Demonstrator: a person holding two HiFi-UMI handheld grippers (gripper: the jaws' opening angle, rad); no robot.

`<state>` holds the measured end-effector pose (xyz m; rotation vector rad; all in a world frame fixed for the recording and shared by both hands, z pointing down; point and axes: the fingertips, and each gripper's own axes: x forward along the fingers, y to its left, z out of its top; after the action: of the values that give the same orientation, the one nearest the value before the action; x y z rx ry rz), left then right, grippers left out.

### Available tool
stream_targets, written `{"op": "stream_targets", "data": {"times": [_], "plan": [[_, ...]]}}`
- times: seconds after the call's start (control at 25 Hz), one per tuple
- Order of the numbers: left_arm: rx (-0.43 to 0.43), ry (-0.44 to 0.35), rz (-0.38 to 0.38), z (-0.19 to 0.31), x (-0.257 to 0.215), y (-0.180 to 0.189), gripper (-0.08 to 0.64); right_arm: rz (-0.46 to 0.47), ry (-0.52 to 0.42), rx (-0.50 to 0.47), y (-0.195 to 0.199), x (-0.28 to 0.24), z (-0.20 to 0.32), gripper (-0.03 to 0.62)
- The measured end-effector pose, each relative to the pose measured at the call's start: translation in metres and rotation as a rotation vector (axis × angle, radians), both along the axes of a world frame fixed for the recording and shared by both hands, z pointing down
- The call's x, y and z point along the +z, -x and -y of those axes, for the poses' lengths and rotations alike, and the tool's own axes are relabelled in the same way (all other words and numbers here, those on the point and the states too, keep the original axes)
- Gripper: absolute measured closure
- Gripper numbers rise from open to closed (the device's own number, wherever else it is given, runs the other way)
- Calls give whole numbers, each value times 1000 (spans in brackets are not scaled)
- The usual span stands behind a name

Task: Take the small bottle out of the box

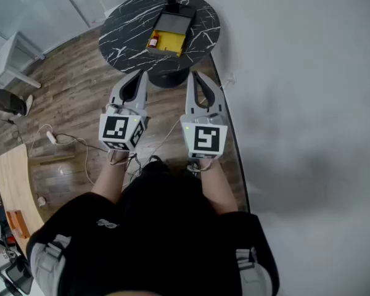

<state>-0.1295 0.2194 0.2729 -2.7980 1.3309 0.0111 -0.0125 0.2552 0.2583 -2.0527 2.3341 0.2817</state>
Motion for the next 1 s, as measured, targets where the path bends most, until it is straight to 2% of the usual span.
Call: {"op": "stream_targets", "data": {"times": [0.28,0.56,0.76,1.0], "plan": [[-1,15,12,7,9,21,563,-3,-37,-60,33,-1,6,597],[-45,19,21,20,15,76,563,37,3,-116,87,13,29,597],[-35,39,38,31,23,110,563,19,-9,-108,117,12,44,597],[-20,82,33,43,36,131,563,-4,15,-90,136,19,51,597]]}}
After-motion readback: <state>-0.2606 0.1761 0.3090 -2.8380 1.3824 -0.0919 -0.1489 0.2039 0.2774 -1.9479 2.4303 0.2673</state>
